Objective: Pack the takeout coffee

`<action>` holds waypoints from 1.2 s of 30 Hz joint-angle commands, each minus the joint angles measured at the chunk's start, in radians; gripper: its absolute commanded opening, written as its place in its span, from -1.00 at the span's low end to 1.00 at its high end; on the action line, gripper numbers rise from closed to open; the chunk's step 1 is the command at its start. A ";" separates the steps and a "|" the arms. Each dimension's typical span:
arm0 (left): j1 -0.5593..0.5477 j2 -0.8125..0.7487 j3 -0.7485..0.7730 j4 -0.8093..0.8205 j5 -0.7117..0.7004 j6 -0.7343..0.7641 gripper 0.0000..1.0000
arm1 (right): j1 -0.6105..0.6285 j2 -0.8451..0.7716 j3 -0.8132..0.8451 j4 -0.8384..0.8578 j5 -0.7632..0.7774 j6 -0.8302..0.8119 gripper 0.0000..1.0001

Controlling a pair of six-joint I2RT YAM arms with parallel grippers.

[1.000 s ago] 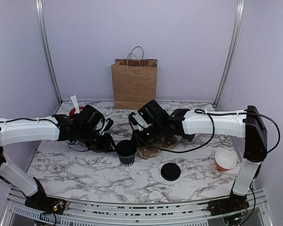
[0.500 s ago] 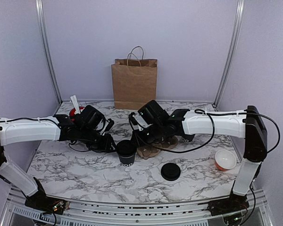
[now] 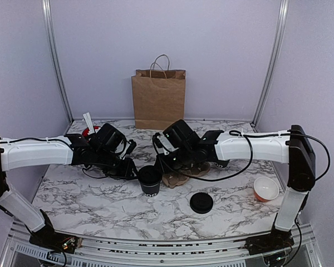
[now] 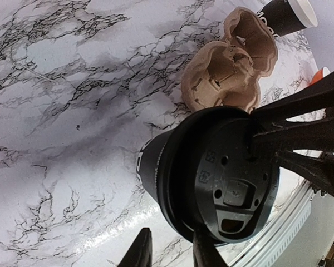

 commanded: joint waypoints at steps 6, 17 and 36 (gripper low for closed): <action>-0.019 0.071 -0.013 -0.094 -0.062 0.039 -0.52 | 0.033 0.025 -0.029 -0.042 -0.027 0.012 -0.68; -0.034 0.114 -0.010 -0.111 -0.082 0.048 -0.52 | 0.035 0.018 -0.087 -0.016 -0.030 0.031 -0.68; -0.075 0.171 -0.097 -0.052 -0.103 0.014 -0.55 | 0.036 0.001 -0.196 0.052 -0.049 0.072 -0.68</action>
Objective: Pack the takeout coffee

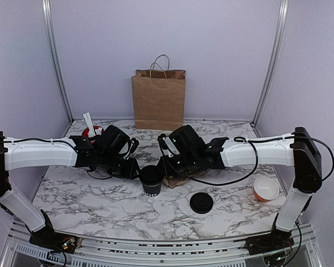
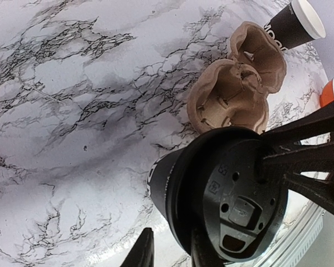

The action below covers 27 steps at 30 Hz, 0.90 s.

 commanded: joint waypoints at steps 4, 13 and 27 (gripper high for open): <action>-0.038 0.123 -0.128 -0.088 0.003 0.006 -0.55 | 0.033 0.064 -0.050 -0.115 -0.070 0.008 -0.68; -0.039 0.120 -0.113 -0.086 -0.004 0.009 -0.55 | 0.029 0.062 -0.053 -0.095 -0.088 0.015 -0.68; -0.039 0.137 -0.095 -0.084 0.003 0.013 -0.56 | 0.001 0.034 -0.146 0.006 -0.172 0.063 -0.67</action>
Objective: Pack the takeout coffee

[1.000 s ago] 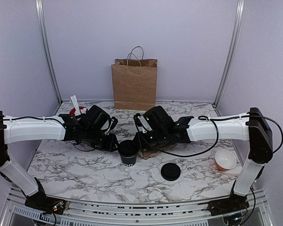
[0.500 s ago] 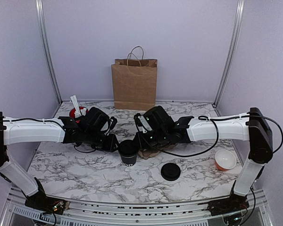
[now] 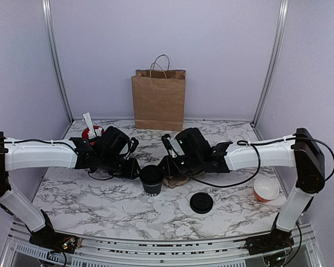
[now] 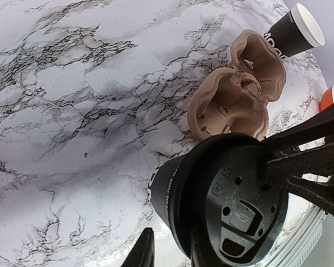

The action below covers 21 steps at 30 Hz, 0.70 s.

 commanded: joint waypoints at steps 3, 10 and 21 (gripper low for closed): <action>-0.033 0.136 -0.057 -0.151 0.022 0.036 -0.56 | 0.025 0.055 -0.012 -0.171 -0.095 0.003 -0.62; -0.033 0.138 -0.049 -0.161 0.007 0.043 -0.56 | 0.011 0.052 -0.007 -0.149 -0.115 0.006 -0.52; -0.033 0.149 -0.051 -0.150 0.013 0.039 -0.56 | -0.002 0.064 -0.073 -0.068 -0.174 0.046 -0.43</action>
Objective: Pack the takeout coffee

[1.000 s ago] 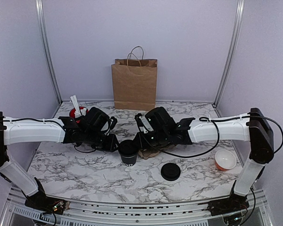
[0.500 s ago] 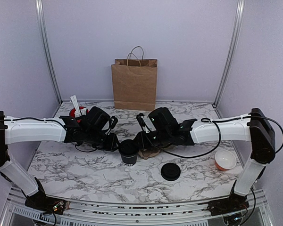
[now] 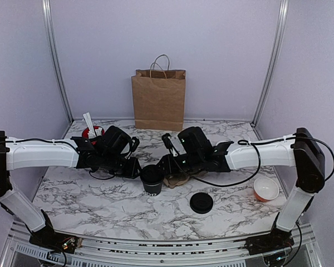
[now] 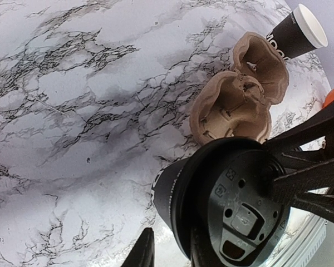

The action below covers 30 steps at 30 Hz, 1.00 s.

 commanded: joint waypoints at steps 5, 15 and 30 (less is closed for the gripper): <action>-0.030 0.135 -0.069 -0.141 0.036 0.029 -0.56 | 0.016 0.074 -0.096 -0.073 -0.115 0.043 -0.43; -0.030 0.124 -0.045 -0.154 0.036 0.032 -0.56 | 0.016 0.046 -0.064 -0.119 -0.072 0.033 -0.43; -0.028 0.084 0.111 -0.256 -0.021 0.077 -0.56 | 0.015 0.037 0.144 -0.199 0.001 -0.013 -0.41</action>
